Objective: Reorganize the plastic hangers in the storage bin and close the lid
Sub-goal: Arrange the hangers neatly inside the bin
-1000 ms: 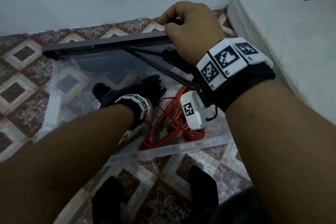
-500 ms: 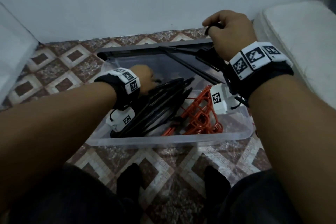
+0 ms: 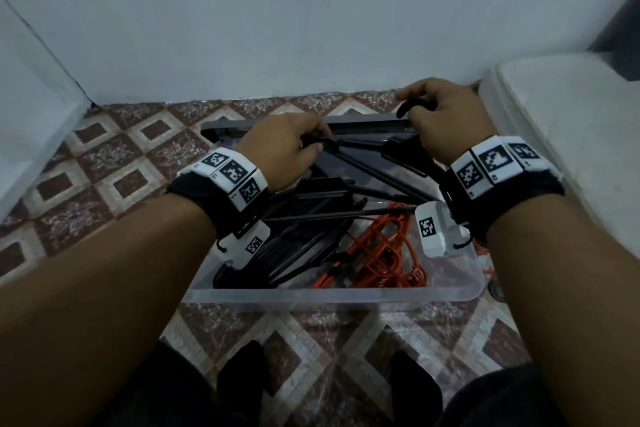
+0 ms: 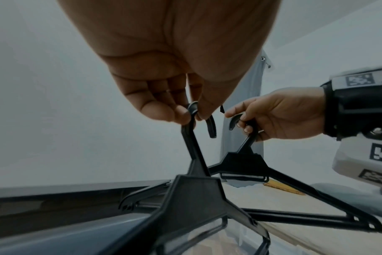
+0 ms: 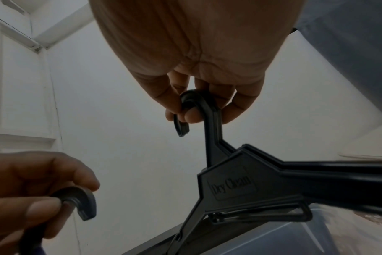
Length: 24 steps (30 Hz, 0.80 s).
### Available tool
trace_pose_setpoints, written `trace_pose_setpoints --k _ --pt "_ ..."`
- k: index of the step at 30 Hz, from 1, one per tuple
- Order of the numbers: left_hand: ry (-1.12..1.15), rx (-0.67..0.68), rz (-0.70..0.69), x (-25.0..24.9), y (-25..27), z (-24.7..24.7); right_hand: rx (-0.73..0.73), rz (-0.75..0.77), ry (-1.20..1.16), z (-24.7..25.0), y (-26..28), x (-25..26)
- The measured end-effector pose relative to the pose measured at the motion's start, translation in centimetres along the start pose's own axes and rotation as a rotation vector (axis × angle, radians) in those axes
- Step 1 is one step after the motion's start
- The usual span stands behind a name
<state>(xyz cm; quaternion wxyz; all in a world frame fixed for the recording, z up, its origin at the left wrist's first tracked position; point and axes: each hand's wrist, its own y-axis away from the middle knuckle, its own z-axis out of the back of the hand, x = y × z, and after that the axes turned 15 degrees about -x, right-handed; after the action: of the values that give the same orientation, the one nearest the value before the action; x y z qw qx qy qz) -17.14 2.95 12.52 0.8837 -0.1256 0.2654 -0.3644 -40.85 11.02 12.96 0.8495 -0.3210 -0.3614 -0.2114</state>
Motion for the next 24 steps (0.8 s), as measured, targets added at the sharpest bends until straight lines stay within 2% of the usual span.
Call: trace_pose_setpoints --k 8,11,14,16,20,24 --pt "-0.008 0.045 -0.07 -1.3 0.2 -0.5 0.032 -0.022 0.045 -0.8 -0.1 -0.4" --pt "-0.045 0.12 -0.087 -1.9 0.1 -0.3 0.072 -0.015 0.042 -0.9 0.1 -0.1" --pt "-0.053 0.225 -0.129 -2.4 0.2 -0.1 0.162 0.013 0.058 -0.8 0.6 0.5" --pt "-0.062 0.248 -0.154 -2.7 0.2 0.0 0.236 0.041 0.09 -0.8 1.0 1.0" --pt "-0.1 0.236 -0.172 -3.2 -0.1 -0.1 0.364 0.073 0.114 -0.5 1.7 1.9" --pt "-0.126 0.136 -0.217 -3.3 -0.2 -0.4 0.546 0.057 0.051 -0.5 2.2 2.7"
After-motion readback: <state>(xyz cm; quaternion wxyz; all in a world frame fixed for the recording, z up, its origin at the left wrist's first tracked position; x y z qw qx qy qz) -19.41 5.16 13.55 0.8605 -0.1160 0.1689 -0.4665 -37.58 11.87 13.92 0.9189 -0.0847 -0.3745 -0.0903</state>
